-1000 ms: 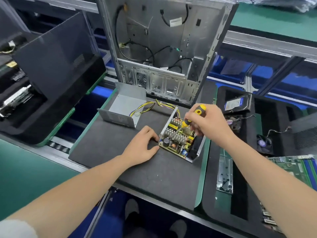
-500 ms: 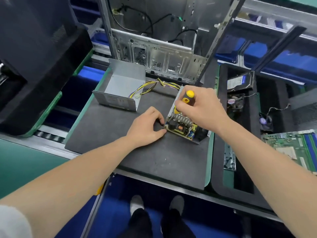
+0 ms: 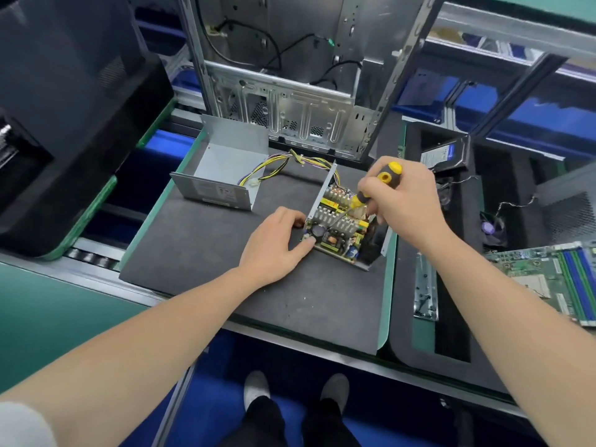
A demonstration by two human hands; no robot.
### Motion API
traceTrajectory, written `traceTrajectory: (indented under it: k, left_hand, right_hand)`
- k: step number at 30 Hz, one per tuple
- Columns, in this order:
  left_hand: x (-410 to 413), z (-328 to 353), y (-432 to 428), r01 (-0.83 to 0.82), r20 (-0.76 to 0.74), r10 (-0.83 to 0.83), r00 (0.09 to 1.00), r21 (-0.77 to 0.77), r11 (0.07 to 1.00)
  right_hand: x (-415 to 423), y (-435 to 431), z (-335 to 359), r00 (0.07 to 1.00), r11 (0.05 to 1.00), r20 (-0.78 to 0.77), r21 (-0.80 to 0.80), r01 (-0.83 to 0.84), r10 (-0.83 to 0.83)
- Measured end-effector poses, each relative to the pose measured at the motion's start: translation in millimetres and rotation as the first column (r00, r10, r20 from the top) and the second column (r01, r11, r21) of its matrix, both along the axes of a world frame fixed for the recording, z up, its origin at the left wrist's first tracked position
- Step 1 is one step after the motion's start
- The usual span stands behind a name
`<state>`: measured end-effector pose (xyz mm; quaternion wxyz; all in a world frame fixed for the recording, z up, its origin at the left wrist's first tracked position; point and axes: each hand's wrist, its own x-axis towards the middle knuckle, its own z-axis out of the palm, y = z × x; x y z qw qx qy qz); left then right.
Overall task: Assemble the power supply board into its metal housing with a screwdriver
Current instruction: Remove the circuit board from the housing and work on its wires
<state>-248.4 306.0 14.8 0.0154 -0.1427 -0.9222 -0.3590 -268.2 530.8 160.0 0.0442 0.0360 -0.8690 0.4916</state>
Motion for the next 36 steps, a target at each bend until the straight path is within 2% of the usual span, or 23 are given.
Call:
traceTrajectory:
  k: [4,10,13,16,22,26,31,36]
  left_hand:
    - [-1.8,0.1,2.1,-0.028,0.002,0.028,1.0,-0.028,0.999]
    - [-2.7,-1.2,5.3,-0.057,-0.015,0.057,0.998,-0.026,0.998]
    - [-2.0,-1.8,8.2,-0.06,-0.039,0.059,0.998,-0.036,0.998]
    - [-1.7,-1.9,9.3,-0.065,-0.052,0.062,0.997,-0.052,0.997]
    - [-0.8,0.7,6.7,-0.033,-0.009,0.032,0.999,-0.077,0.997]
    - [0.1,2.7,2.2,-0.002,0.018,0.004,1.0,-0.067,0.998]
    - [0.8,3.3,2.5,-0.004,0.014,0.005,1.0,-0.061,0.998]
    - [0.5,3.3,2.5,-0.011,0.01,0.012,1.0,-0.075,0.997]
  right_hand:
    - [-0.8,9.4,-15.0,0.993,0.961,0.023,-0.252,0.115,-0.113]
    - [1.4,12.3,-34.9,0.982,0.832,0.054,-0.524,0.184,-0.183]
    - [2.1,12.4,-42.6,0.976,0.771,0.088,-0.599,0.213,-0.202]
    - [0.6,12.3,-47.9,0.975,0.765,0.088,-0.607,0.214,-0.204]
    - [-1.0,13.1,-48.5,0.978,0.799,0.083,-0.566,0.204,-0.191]
    - [2.3,10.9,-42.5,0.989,0.881,0.051,-0.449,0.15,-0.142]
    - [6.0,-1.8,-33.6,0.997,0.99,-0.076,-0.141,0.019,-0.03]
    - [7.1,-18.8,-23.3,0.975,0.99,-0.201,0.129,-0.066,0.091]
